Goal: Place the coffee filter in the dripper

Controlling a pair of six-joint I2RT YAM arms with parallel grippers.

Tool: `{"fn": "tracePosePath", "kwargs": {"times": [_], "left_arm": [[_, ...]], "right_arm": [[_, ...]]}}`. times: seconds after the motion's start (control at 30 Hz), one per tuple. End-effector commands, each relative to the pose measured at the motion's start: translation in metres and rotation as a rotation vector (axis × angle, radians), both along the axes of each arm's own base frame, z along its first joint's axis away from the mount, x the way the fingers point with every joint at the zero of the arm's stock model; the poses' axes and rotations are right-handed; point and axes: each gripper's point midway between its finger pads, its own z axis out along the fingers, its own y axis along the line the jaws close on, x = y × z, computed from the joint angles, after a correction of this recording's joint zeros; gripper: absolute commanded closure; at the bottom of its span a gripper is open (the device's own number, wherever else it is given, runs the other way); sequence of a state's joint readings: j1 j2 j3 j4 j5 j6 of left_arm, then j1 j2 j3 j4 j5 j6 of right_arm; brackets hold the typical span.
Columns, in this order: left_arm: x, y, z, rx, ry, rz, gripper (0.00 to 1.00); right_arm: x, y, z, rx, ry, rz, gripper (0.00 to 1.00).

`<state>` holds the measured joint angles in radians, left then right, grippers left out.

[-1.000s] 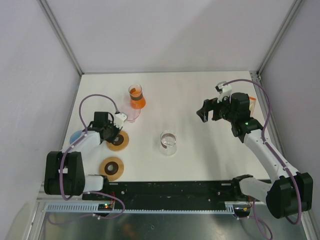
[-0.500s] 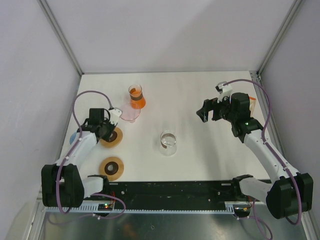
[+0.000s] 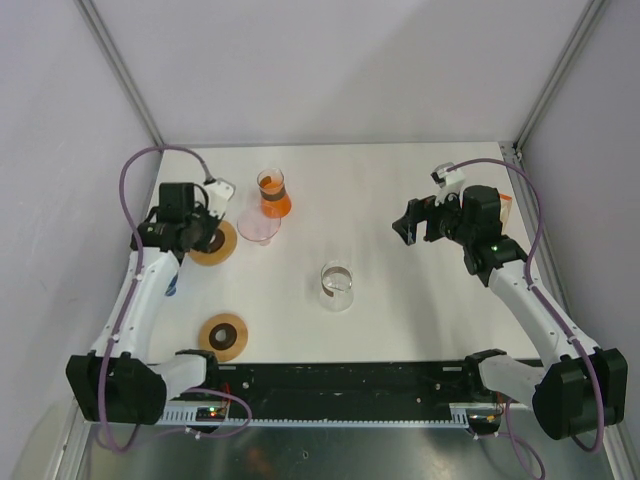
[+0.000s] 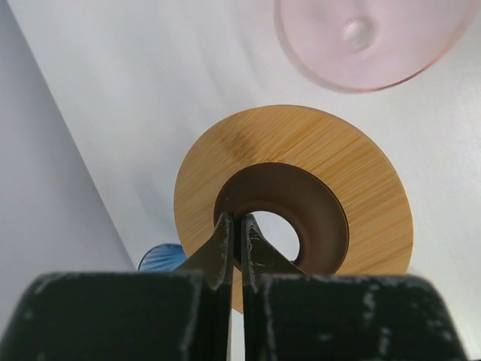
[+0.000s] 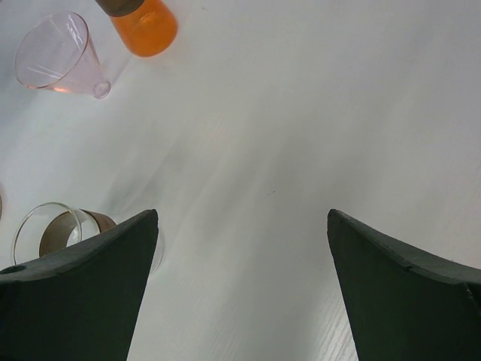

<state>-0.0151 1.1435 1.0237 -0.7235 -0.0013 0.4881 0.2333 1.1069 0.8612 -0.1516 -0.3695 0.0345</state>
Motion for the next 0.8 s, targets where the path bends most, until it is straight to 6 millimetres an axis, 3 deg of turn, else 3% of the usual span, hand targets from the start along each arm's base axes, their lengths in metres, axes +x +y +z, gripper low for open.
{"fn": "tracePosePath", "kwargs": {"times": [0.0,0.1,0.23,0.3,0.43,0.6,0.77], "left_arm": [[-0.007,-0.053,0.048,-0.061,-0.057,-0.148,1.00],[-0.009,-0.094,0.063,-0.062,-0.063,-0.268,1.00],[-0.018,-0.167,0.072,-0.031,-0.064,-0.481,1.00],[-0.032,-0.211,0.070,-0.019,-0.052,-0.621,1.00],[-0.056,-0.276,0.056,0.015,-0.004,-0.827,1.00],[-0.067,-0.318,0.040,0.055,0.030,-0.934,1.00],[-0.058,-0.329,0.031,0.074,0.018,-0.933,1.00]], "right_arm": [[0.001,0.006,0.031,0.040,-0.071,0.017,0.01],[0.002,0.006,0.030,0.042,-0.066,0.015,0.01],[0.002,0.005,0.029,0.043,-0.060,0.009,0.01],[0.001,0.004,0.029,0.040,-0.059,0.005,0.01],[0.000,-0.002,0.028,0.024,-0.056,-0.014,0.01],[-0.002,-0.007,0.027,0.012,-0.053,-0.028,0.01],[-0.002,-0.009,0.027,0.012,-0.055,-0.029,0.01]]}}
